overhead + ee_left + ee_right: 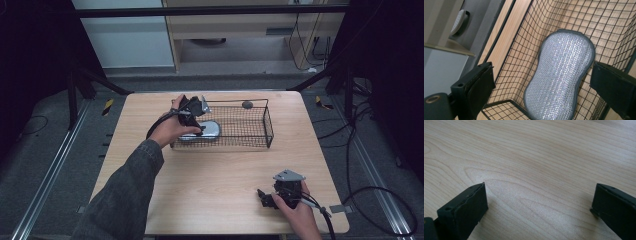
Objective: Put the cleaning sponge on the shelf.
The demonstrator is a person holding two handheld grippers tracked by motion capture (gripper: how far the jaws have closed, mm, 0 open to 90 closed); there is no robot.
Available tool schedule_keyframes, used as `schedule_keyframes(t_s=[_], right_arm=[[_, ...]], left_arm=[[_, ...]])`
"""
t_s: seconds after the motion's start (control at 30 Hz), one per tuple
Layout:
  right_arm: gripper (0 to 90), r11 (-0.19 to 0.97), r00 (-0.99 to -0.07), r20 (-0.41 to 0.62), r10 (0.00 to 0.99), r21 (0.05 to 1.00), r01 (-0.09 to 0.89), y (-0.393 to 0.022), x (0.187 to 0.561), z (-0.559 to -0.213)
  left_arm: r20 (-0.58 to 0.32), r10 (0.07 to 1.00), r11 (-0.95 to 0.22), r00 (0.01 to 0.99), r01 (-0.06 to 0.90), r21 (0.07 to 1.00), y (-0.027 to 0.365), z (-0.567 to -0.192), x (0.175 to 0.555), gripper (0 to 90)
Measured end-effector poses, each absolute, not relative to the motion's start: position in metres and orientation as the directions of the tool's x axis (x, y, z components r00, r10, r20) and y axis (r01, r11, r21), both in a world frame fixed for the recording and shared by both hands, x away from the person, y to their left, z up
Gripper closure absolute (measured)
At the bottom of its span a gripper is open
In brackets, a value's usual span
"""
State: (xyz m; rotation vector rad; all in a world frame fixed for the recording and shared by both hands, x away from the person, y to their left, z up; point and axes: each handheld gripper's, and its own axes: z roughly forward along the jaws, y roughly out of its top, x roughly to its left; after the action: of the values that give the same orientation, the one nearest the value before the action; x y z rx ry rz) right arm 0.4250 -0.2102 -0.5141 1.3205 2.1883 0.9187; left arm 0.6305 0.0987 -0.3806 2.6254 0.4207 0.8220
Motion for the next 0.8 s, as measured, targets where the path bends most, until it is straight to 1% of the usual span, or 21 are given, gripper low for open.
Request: schedule_keyframes(t_s=[0.47,0.8], right_arm=[[0.4,0.330,-0.459,-0.018,0.888,0.721,0.609,-0.210,0.425,-0.514],[0.3,0.333,-0.461,-0.021,0.887,0.722,0.607,-0.210,0.425,-0.514]], left_arm=[[0.488,0.382,-0.884,0.784,0.156,0.442,0.094,-0.374,0.618,4.4],[0.460,0.404,-0.864,0.791,0.165,0.476,0.092,-0.374,0.607,3.4]])
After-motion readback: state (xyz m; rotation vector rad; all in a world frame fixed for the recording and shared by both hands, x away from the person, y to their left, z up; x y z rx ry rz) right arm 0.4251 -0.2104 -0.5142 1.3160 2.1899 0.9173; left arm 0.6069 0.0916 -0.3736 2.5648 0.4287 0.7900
